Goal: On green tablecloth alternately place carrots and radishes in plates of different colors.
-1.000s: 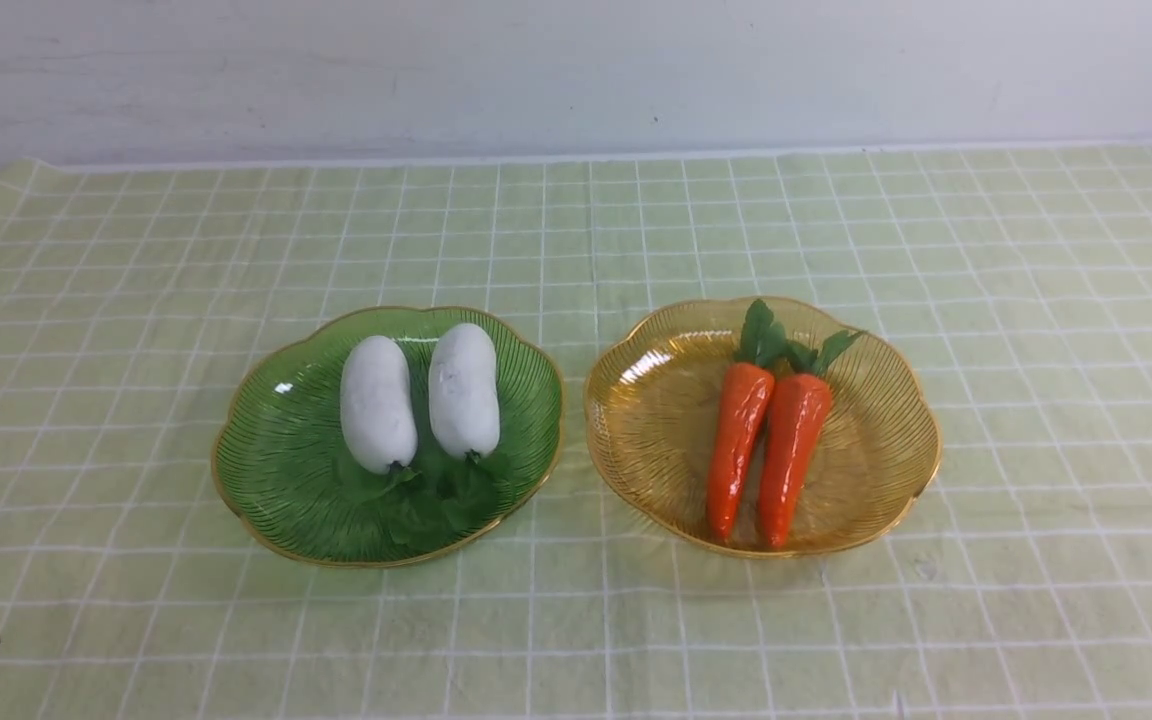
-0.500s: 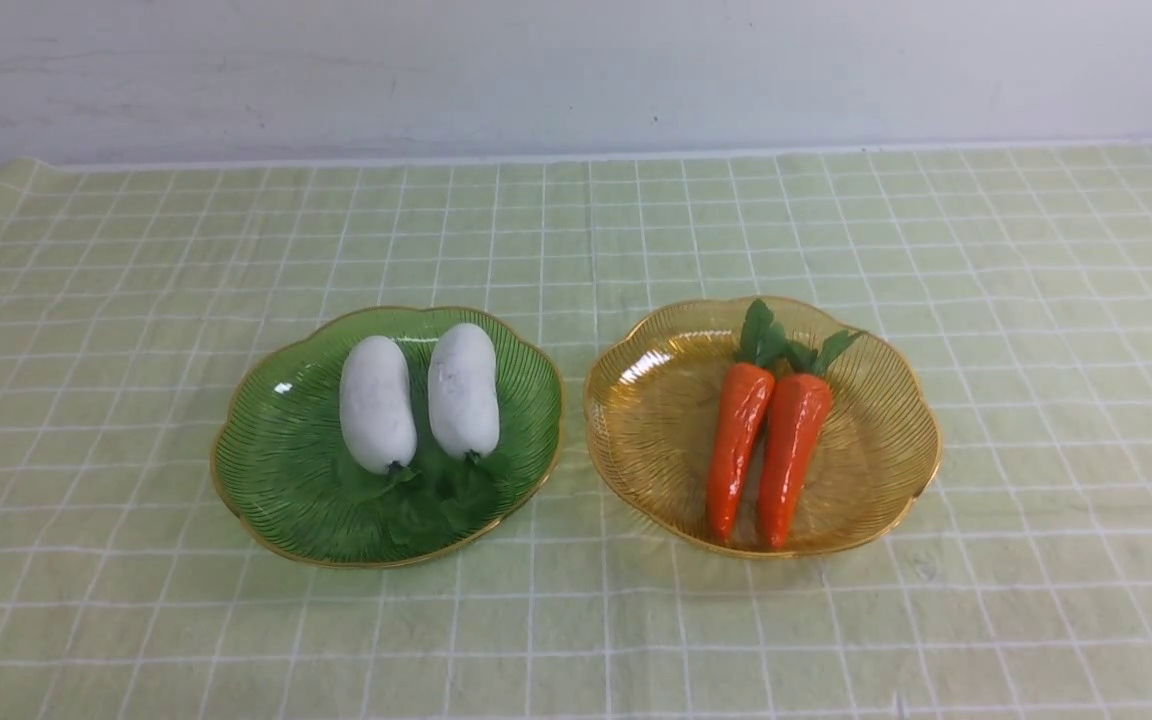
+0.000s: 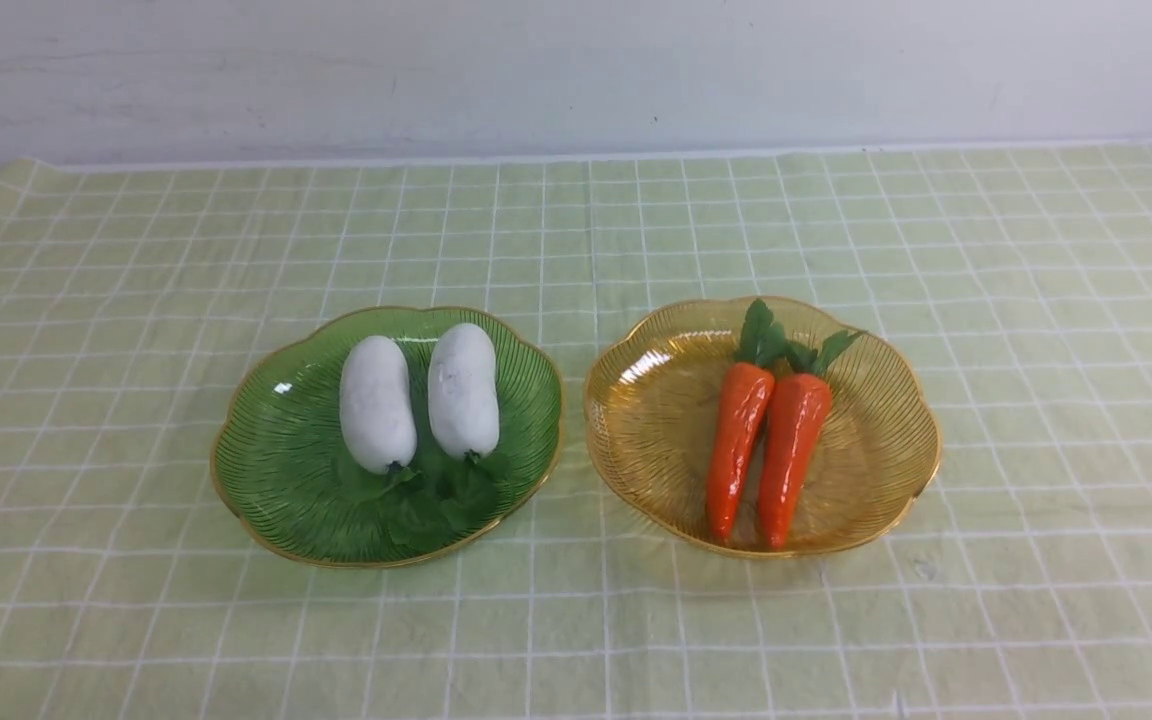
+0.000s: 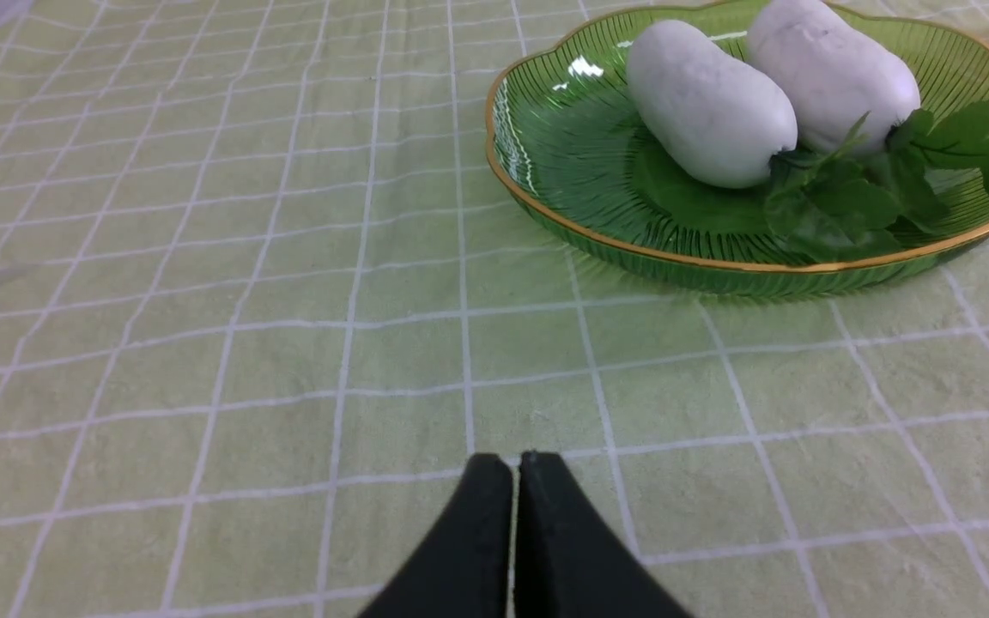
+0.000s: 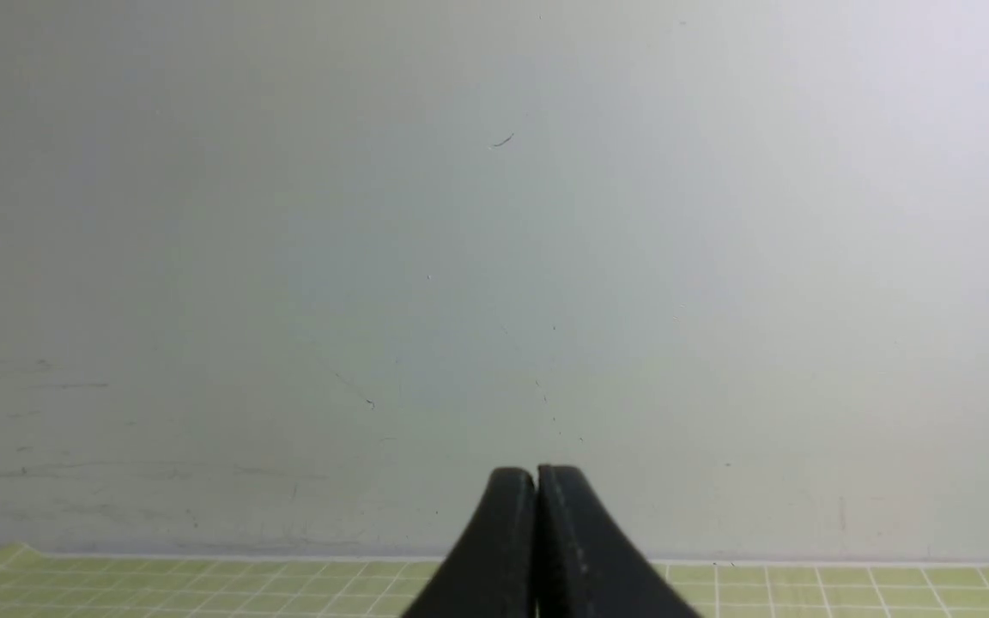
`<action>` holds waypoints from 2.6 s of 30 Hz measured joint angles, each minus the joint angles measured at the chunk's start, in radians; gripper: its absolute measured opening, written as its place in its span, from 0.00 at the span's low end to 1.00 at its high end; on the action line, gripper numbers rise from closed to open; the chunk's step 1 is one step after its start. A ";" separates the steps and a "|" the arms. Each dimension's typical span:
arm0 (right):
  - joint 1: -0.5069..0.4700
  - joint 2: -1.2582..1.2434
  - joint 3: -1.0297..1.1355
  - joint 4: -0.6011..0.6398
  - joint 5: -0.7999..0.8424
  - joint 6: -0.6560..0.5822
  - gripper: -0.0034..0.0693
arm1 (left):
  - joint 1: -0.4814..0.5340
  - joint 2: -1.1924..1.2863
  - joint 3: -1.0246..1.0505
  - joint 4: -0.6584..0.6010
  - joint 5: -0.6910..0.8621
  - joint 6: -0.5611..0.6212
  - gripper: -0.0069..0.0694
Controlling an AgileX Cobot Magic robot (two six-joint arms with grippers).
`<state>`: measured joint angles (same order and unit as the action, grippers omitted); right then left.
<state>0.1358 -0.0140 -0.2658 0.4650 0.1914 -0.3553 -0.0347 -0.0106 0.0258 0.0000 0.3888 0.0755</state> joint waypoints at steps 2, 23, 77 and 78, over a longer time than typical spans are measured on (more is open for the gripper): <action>0.000 0.000 0.000 0.000 0.000 0.000 0.03 | 0.000 0.000 0.000 0.000 0.000 0.000 0.08; 0.000 0.000 0.161 -0.492 0.015 0.293 0.03 | 0.000 0.000 0.000 0.000 0.000 0.000 0.08; -0.138 0.000 0.289 -0.620 0.187 0.556 0.03 | 0.001 0.000 0.000 0.000 0.000 0.000 0.08; -0.138 0.000 0.289 -0.620 0.187 0.556 0.03 | 0.001 0.000 0.000 0.000 0.000 0.000 0.08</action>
<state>-0.0018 -0.0140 0.0235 -0.1547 0.3782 0.2010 -0.0340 -0.0106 0.0258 0.0000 0.3884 0.0755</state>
